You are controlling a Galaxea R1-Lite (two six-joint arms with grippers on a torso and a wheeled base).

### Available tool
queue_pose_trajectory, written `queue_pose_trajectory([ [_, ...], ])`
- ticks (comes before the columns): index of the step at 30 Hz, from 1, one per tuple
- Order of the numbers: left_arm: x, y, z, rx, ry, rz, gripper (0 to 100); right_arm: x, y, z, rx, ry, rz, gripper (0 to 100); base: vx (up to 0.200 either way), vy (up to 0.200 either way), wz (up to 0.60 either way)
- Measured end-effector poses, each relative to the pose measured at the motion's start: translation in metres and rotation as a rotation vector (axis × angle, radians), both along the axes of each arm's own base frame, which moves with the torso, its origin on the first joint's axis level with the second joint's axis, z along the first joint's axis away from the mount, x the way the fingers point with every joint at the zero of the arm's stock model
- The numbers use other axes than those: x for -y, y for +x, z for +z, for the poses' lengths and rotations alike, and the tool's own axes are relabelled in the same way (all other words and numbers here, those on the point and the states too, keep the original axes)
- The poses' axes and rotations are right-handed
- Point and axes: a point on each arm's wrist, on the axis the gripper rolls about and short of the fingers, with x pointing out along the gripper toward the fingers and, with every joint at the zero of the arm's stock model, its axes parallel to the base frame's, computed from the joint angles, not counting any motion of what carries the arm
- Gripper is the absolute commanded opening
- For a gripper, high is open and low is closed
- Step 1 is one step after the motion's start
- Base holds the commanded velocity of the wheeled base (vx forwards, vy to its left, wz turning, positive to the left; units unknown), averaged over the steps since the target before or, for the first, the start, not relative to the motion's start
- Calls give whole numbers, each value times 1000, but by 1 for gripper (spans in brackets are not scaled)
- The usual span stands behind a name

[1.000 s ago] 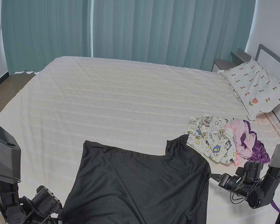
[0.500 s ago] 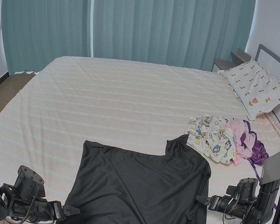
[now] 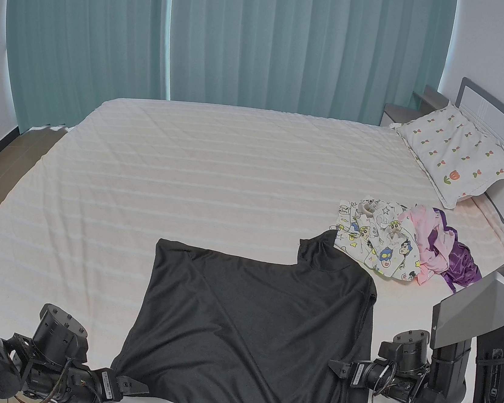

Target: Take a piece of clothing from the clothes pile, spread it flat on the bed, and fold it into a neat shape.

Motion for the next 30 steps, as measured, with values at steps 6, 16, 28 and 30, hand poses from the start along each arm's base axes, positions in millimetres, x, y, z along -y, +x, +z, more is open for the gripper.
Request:
queue_pose_trajectory([
  [6,0,1,-3,-19,7,0,100,-2,10,-8,6,-122,39,0,0,0,0],
  [16,0,1,-6,-36,16,2,100,17,-7,6,-8,-144,-20,0,0,0,0],
  [28,0,1,-8,-47,21,1,100,92,-20,18,-55,-125,-235,0,0,0,0],
  [30,0,1,-9,-48,22,1,100,104,-23,17,-74,-143,-260,0,0,0,0],
])
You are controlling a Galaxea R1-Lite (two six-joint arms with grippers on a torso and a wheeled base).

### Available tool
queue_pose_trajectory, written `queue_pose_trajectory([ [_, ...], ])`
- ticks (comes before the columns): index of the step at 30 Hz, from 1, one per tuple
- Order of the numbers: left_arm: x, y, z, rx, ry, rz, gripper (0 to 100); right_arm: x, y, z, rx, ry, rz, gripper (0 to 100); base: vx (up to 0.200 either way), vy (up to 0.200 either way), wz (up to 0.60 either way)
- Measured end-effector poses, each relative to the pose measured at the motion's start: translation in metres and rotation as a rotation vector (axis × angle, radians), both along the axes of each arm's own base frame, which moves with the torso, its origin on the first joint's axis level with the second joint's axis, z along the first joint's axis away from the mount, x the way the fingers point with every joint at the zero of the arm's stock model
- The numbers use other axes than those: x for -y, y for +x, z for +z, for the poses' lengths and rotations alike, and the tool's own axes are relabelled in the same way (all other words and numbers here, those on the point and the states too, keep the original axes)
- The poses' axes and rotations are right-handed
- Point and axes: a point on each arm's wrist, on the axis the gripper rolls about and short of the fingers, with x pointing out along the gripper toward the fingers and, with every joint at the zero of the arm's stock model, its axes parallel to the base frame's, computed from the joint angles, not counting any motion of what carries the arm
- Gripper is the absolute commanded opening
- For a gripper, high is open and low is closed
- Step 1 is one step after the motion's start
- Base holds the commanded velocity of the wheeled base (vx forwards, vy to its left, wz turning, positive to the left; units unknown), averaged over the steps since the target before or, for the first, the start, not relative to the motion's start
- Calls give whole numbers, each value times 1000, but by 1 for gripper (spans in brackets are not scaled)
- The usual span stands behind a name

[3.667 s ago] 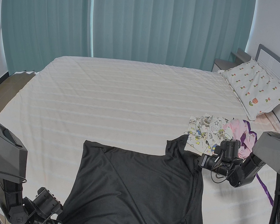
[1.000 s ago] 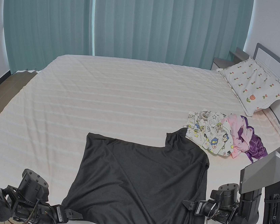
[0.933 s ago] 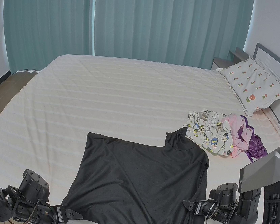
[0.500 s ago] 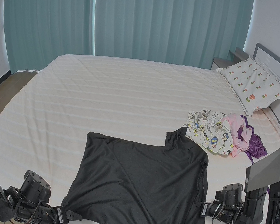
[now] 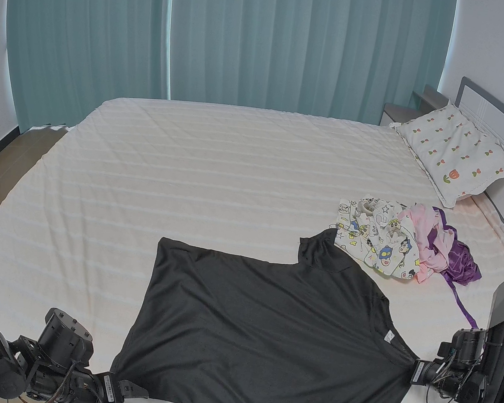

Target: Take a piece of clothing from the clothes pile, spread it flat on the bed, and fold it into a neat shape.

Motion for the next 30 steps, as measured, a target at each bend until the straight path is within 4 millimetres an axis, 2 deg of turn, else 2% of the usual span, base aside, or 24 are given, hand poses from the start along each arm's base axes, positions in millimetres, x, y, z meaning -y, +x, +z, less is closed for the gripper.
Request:
queue_pose_trajectory([
  [5,0,0,-1,-4,1,0,100,19,-7,-5,-61,-16,-47,0,0,0,0],
  [10,0,0,-2,-11,5,-1,100,23,-7,-7,-61,-15,-58,0,0,0,0],
  [11,0,0,-2,-12,5,-2,100,23,-6,-7,-52,-16,-59,100,0,0,0],
  [21,2,11,4,61,-27,43,100,26,1,6,60,33,-56,100,0,0,0],
  [28,9,32,21,182,-87,87,100,27,28,27,238,137,-118,100,0,0,0],
  [30,11,36,25,206,-99,92,100,23,34,31,270,200,-144,100,200,0,0],
])
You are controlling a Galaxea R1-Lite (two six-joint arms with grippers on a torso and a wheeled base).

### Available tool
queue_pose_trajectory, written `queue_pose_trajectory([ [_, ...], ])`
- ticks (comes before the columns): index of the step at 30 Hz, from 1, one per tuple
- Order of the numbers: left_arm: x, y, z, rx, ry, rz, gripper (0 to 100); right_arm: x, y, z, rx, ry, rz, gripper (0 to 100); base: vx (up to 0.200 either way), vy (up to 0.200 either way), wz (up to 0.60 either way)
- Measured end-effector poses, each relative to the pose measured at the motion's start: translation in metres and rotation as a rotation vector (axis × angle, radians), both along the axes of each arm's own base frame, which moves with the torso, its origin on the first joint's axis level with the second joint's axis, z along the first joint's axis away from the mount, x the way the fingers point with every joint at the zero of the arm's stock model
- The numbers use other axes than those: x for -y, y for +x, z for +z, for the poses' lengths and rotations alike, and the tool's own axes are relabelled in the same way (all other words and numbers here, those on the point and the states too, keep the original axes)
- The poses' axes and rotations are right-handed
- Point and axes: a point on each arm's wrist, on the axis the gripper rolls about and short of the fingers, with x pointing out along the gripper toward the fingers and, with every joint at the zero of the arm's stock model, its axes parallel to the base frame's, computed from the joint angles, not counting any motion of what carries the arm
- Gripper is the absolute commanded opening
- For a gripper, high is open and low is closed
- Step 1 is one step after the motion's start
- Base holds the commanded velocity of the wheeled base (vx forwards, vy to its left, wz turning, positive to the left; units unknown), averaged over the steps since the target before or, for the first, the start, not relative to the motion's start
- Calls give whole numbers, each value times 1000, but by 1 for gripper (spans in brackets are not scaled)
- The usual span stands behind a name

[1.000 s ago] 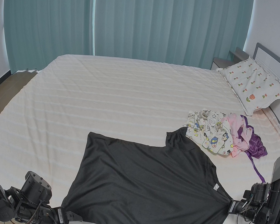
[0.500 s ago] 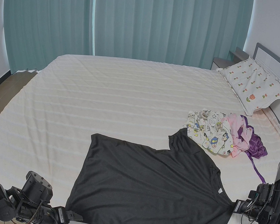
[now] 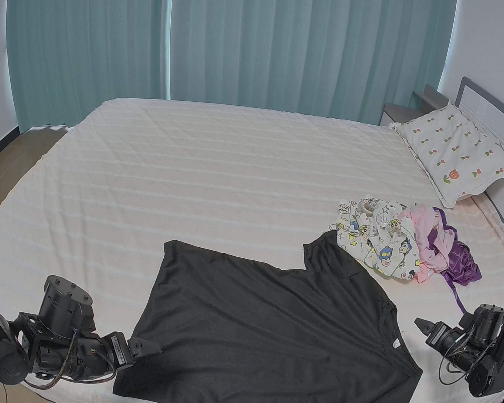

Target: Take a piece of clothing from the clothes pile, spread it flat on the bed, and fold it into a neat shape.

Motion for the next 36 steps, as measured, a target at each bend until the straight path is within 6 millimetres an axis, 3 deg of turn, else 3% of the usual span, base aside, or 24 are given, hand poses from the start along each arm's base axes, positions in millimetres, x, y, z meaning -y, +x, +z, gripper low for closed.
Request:
queue_pose_trajectory([
  [12,3,10,7,36,-42,16,100,-38,9,6,33,199,49,100,17,0,0],
  [16,5,11,0,-1,-44,29,100,-42,6,6,23,207,60,100,0,0,0],
  [28,11,13,-14,-58,-25,16,100,-50,2,5,3,211,86,100,0,-200,0],
  [36,13,17,-12,-41,-50,46,100,-50,1,4,-4,209,87,100,0,0,0],
])
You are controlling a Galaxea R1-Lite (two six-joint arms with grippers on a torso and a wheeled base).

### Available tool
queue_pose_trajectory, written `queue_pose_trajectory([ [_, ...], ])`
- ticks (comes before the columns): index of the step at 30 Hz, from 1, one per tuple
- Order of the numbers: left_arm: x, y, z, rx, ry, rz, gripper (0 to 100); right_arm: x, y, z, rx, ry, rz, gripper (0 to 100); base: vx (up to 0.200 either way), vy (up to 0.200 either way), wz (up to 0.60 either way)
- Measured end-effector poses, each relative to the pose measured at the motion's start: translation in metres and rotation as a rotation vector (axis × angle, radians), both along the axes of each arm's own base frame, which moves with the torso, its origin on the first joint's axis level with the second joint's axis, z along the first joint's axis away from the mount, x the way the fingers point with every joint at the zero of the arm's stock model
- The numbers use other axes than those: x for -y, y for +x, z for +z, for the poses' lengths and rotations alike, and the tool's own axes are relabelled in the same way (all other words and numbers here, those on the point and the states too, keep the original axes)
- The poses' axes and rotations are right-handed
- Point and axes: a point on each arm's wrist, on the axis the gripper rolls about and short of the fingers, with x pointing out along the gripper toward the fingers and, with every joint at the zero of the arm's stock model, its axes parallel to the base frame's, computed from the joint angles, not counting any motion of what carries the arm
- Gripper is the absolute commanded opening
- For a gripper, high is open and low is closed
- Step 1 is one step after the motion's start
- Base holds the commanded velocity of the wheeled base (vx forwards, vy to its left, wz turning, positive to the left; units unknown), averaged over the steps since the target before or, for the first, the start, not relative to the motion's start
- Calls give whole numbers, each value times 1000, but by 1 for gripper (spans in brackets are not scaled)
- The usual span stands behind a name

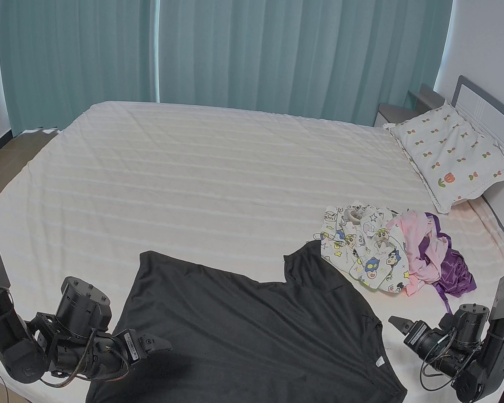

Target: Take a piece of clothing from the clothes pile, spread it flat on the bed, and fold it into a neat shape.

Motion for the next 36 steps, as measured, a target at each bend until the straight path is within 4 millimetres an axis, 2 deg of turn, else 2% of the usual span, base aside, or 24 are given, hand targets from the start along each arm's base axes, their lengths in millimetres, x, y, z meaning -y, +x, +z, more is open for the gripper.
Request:
queue_pose_trajectory([
  [7,-1,23,13,104,-27,71,100,-5,-2,-1,-9,-2,17,100,0,0,0],
  [10,-3,42,22,175,-24,92,100,-6,-4,-1,-14,-2,22,100,0,0,0],
  [13,-9,71,31,258,-13,124,100,-8,-5,-1,-21,-3,27,100,0,0,0],
  [16,-15,97,32,306,14,148,100,-8,-7,-2,-26,-5,30,100,0,0,0],
  [27,-30,192,-3,394,156,257,100,-14,-10,-2,-36,-9,52,100,0,0,0],
  [32,-33,223,-23,396,205,303,100,-17,-11,-3,-39,-10,63,100,0,0,0],
  [36,-32,241,-45,385,245,312,100,-18,-12,-3,-43,-12,71,100,0,0,0],
])
